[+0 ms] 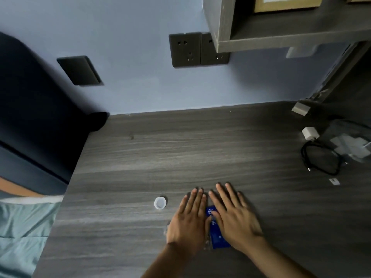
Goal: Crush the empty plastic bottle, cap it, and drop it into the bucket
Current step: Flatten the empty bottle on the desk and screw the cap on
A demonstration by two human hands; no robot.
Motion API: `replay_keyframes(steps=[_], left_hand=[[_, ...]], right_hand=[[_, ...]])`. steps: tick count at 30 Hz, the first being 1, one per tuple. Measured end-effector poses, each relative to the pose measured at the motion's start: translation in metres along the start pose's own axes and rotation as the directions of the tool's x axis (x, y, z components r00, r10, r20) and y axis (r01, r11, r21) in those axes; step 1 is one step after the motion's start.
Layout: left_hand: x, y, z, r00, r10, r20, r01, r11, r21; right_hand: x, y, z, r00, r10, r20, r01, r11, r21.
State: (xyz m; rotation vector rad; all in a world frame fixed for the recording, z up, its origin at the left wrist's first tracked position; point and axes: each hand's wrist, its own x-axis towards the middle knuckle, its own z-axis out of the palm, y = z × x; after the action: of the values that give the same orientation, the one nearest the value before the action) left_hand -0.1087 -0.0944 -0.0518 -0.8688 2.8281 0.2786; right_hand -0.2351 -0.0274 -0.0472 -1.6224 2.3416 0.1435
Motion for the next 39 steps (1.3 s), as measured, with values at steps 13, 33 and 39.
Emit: replay_keyframes(steps=[13, 33, 39], left_hand=[[-0.001, 0.003, -0.019, 0.999, -0.028, 0.030, 0.025, 0.994, 0.102], [-0.002, 0.001, -0.019, 0.992, -0.036, 0.121, 0.024, 0.994, 0.103], [0.001, -0.009, -0.023, 0.998, 0.051, 0.028, -0.051, 0.999, 0.011]], right_hand=[[0.003, 0.002, 0.001, 0.997, -0.082, 0.004, 0.082, 0.996, 0.028], [-0.007, -0.009, -0.015, 0.993, -0.116, 0.000, 0.116, 0.992, -0.041], [-0.006, -0.017, -0.007, 0.997, -0.070, -0.017, 0.071, 0.995, 0.073]])
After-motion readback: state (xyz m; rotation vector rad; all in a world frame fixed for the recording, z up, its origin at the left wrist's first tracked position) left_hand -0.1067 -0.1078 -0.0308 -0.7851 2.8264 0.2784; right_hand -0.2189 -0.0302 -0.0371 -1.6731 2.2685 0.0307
